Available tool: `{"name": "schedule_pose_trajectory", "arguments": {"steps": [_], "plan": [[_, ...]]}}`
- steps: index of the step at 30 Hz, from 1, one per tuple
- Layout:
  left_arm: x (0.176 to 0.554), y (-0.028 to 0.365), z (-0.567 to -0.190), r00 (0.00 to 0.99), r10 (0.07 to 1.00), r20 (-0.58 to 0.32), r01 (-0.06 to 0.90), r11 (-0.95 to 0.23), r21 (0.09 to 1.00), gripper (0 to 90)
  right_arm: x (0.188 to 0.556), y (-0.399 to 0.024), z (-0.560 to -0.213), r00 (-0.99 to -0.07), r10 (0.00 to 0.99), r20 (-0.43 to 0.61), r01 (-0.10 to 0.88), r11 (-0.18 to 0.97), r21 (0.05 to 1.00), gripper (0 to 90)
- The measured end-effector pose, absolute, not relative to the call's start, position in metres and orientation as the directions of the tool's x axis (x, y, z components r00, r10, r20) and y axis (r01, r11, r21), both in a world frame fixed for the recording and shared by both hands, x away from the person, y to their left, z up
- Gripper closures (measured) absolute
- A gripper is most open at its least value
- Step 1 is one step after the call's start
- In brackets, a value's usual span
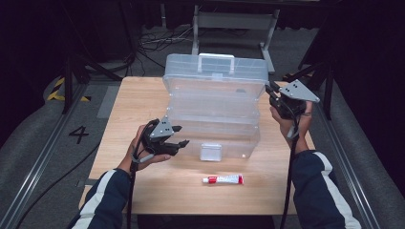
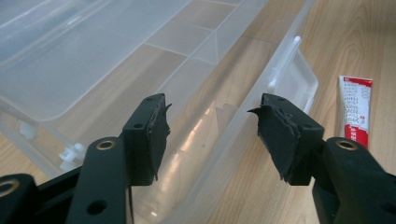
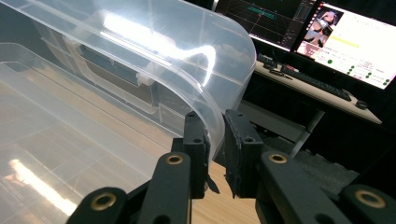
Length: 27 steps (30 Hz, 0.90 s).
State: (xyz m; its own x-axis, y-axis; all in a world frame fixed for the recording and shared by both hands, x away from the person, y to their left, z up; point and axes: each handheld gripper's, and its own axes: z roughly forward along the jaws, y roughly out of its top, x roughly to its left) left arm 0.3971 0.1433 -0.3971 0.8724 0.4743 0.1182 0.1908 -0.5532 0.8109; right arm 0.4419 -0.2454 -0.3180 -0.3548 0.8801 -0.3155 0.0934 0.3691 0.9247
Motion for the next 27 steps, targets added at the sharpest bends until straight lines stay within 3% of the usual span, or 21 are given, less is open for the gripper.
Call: {"name": "schedule_pose_trajectory", "arguments": {"steps": [12,27], "plan": [[0.404,0.134,-0.395,0.893,0.43,0.131,0.171,-0.595,0.785,44.3,0.45,-0.244,-0.317,-0.329,0.894,-0.303,0.095,0.351,0.932,81.5],[0.41,0.1,-0.409,0.935,0.318,0.156,0.15,-0.754,0.64,44.7,0.463,-0.242,-0.312,-0.31,0.901,-0.305,0.106,0.351,0.93,83.0]]}}
